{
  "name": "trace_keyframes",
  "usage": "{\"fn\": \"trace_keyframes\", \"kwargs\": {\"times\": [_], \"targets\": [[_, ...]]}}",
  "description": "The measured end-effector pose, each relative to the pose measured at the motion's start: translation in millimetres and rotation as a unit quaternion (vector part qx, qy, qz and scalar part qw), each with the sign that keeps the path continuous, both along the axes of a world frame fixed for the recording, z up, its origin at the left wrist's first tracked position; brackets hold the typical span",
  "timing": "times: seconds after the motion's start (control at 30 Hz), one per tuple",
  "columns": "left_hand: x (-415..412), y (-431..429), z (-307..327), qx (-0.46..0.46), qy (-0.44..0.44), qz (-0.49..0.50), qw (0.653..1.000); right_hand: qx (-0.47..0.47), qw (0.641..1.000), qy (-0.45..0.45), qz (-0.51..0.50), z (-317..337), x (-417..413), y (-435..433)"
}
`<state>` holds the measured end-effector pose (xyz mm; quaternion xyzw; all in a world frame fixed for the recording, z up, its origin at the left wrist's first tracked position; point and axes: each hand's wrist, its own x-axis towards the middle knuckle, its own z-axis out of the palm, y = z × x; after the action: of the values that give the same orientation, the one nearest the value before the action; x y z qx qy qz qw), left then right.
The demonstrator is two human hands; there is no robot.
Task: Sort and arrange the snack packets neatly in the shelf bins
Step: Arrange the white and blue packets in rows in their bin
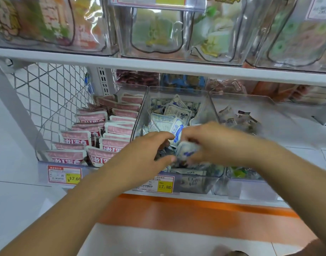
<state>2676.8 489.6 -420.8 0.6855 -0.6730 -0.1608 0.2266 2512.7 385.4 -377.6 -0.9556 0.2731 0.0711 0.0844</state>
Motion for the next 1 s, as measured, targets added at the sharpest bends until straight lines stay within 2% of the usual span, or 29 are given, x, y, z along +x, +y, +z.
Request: {"fn": "trace_keyframes", "kwargs": {"times": [0.07, 0.13, 0.2, 0.23, 0.3, 0.37, 0.47, 0.63, 0.7, 0.83, 1.0], "targets": [[-1.8, 1.2, -2.4, 0.008, 0.006, -0.008, 1.0, 0.009, 0.998, 0.051, 0.045, -23.4, 14.8, -0.2], [-3.5, 1.2, -4.5, 0.017, -0.016, -0.027, 0.999, 0.08, 0.993, 0.078, 0.037, -17.2, 14.8, -11.2], [-5.8, -0.2, -5.5, 0.02, -0.048, -0.041, 0.998, 0.186, 0.982, 0.042, -0.003, 9.9, 9.0, -28.0], [-7.6, -1.4, -5.6, 0.019, -0.059, -0.045, 0.997, 0.21, 0.977, 0.024, -0.01, 23.1, 5.4, -36.4], [-12.5, -4.6, -6.6, 0.003, -0.081, -0.059, 0.995, 0.17, 0.984, 0.048, 0.005, 37.9, 0.2, -49.7], [-15.7, -8.3, -9.7, -0.021, -0.111, -0.082, 0.99, 0.099, 0.984, 0.144, 0.032, 30.0, 2.3, -54.6], [-14.7, -12.6, -17.7, -0.028, -0.146, -0.107, 0.983, 0.017, 0.962, 0.267, 0.051, 6.3, 9.7, -56.5], [-11.1, -15.9, -22.3, -0.029, -0.14, -0.12, 0.982, -0.07, 0.935, 0.333, 0.103, -15.0, 26.2, -71.0], [-9.7, -15.7, -22.0, -0.028, -0.135, -0.123, 0.983, -0.067, 0.945, 0.3, 0.111, -17.1, 27.2, -73.0], [-8.2, -14.6, -20.7, -0.025, -0.123, -0.122, 0.984, 0.04, 0.987, 0.144, 0.054, 0.3, 7.7, -78.7], [-8.3, -14.8, -21.3, -0.015, -0.124, -0.118, 0.985, 0.157, 0.987, -0.02, -0.016, 38.4, -20.0, -68.6]]}}
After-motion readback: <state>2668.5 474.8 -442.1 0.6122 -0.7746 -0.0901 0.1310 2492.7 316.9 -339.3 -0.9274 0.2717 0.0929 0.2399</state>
